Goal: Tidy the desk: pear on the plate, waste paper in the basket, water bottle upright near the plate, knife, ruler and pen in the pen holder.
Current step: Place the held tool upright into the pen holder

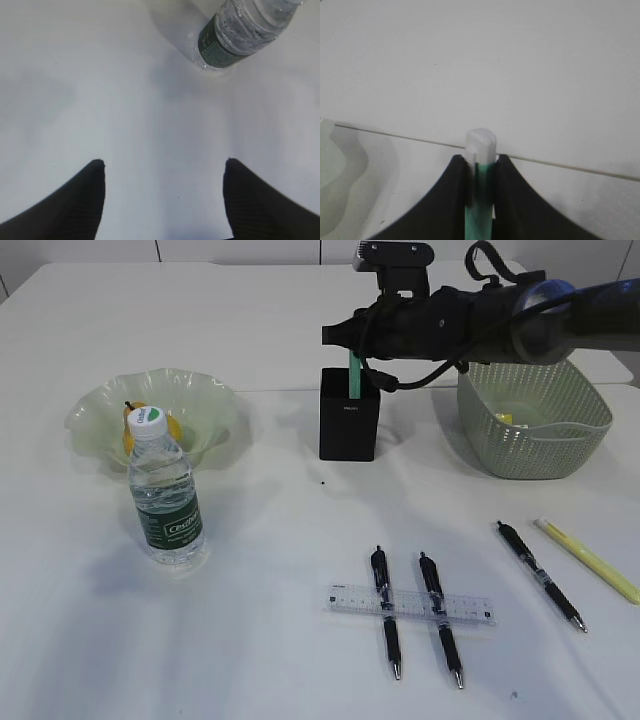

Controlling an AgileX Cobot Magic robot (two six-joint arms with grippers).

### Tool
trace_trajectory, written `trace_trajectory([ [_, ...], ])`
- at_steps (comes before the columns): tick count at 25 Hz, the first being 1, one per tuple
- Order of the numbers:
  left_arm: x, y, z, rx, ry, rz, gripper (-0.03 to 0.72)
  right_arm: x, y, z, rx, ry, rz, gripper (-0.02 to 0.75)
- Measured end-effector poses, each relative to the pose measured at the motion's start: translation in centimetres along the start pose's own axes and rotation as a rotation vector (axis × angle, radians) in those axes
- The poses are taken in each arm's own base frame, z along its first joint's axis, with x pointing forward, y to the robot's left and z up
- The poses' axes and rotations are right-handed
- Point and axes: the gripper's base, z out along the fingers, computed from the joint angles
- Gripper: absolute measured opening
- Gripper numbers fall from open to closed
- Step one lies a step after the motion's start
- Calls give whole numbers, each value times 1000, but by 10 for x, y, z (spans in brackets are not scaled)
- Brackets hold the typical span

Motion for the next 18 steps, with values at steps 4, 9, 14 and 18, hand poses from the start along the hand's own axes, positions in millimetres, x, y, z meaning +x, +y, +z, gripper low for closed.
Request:
trace_trajectory([
  [4, 0, 0, 0, 0, 0, 0, 522, 3, 9, 1, -15, 6, -7, 122],
  [9, 0, 0, 0, 0, 0, 0, 522, 4, 10, 1, -17, 14, -8, 158],
  [14, 0, 0, 0, 0, 0, 0, 520, 5, 10, 1, -19, 22, -7, 253],
  [18, 0, 0, 0, 0, 0, 0, 520, 5, 10, 1, -19, 22, -6, 265],
])
